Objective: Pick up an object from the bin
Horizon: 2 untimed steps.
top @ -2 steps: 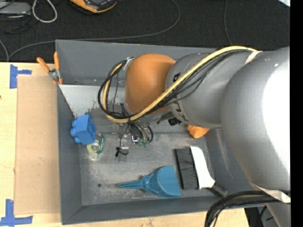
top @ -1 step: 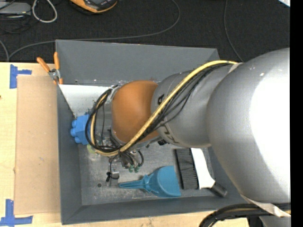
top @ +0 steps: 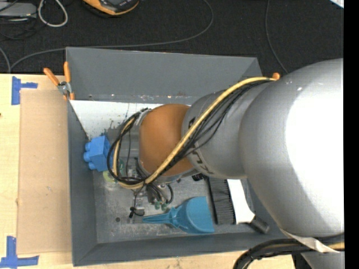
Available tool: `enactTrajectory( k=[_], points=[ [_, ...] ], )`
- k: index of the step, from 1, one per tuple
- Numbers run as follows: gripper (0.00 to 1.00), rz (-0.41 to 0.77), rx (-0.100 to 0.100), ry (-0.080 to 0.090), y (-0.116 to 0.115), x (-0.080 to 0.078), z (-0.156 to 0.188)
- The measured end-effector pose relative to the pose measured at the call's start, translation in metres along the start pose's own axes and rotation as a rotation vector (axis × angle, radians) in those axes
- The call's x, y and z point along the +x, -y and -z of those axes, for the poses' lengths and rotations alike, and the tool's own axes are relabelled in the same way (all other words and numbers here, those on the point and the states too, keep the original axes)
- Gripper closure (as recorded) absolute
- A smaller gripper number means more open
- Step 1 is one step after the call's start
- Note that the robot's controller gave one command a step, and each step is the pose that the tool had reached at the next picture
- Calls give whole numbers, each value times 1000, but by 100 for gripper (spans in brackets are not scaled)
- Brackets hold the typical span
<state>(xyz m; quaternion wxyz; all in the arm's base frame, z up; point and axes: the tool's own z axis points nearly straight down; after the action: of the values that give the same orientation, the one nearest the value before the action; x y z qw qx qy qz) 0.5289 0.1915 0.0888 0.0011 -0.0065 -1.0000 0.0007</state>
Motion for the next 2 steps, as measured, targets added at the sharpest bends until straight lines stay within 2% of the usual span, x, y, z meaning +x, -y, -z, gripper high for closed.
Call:
enactTrajectory(
  k=[1, 2],
  points=[
    [0, -367, -1, -5, 13, 22, -18],
    [0, -61, -1, 0, 4, 17, 27]
  ],
)
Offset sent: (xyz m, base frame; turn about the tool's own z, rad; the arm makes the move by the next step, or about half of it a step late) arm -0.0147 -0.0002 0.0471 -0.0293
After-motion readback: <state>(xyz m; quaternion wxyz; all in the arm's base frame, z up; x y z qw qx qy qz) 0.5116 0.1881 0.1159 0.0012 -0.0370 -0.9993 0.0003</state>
